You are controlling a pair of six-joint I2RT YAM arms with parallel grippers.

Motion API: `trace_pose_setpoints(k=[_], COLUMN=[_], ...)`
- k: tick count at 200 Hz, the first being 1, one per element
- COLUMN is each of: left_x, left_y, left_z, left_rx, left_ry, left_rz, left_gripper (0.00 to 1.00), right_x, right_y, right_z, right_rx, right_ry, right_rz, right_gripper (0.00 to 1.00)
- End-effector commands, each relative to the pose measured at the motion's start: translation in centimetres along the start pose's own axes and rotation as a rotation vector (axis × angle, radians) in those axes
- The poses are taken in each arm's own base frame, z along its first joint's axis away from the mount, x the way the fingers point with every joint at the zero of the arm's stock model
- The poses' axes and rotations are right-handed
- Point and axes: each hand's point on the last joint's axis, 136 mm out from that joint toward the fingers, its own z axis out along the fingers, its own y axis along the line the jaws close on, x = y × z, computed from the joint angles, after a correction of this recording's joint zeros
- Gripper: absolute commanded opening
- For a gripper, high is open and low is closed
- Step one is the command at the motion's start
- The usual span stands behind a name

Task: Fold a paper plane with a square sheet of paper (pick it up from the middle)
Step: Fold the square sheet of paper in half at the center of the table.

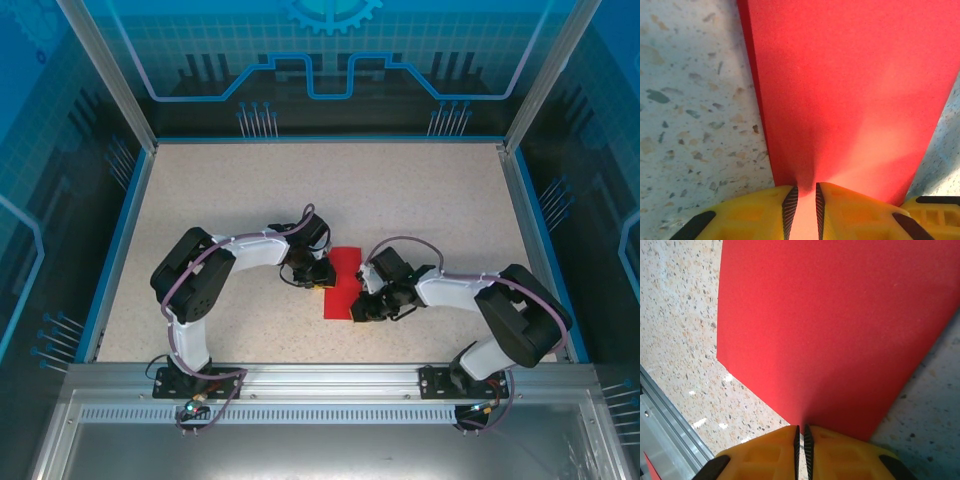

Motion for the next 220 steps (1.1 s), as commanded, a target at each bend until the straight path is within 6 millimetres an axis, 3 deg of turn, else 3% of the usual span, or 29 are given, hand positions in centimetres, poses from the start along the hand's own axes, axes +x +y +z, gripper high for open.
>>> trace_pose_setpoints(k=[1,48,97,129,158,195,220], left_x=[2.7,2.6,2.6,2.3,2.3,2.2,2.3], left_y=[6.7,6.6,6.4,6.1,6.1,6.1,6.2], left_z=[2.1,2.1,2.1,2.0,1.9,2.0,2.0], left_rx=[-0.248,-0.248,-0.240,-0.231,-0.230,-0.229,-0.234], left_ry=[0.085,0.087,0.084,0.077,0.074,0.071,0.070], left_rz=[-0.057,-0.052,-0.050,-0.047,-0.044,-0.041,-0.038], left_gripper=[0.24,0.24,0.24,0.24,0.24,0.24,0.24], right_x=[3.6,3.7,-2.1,-5.2,-6.4,-6.4,-6.1], right_y=[-2.6,-3.5,0.8,1.7,1.1,-1.8,-4.2], right_z=[0.5,-1.1,-4.6,-4.3,-2.9,-1.3,-1.3], right_rx=[0.086,0.141,-0.007,-0.057,-0.056,0.008,0.079], right_ry=[0.097,0.065,-0.146,-0.196,-0.182,-0.148,-0.145], right_rz=[0.052,0.082,0.050,0.072,0.085,0.115,0.140], right_gripper=[0.15,0.15,0.15,0.15,0.15,0.15,0.15])
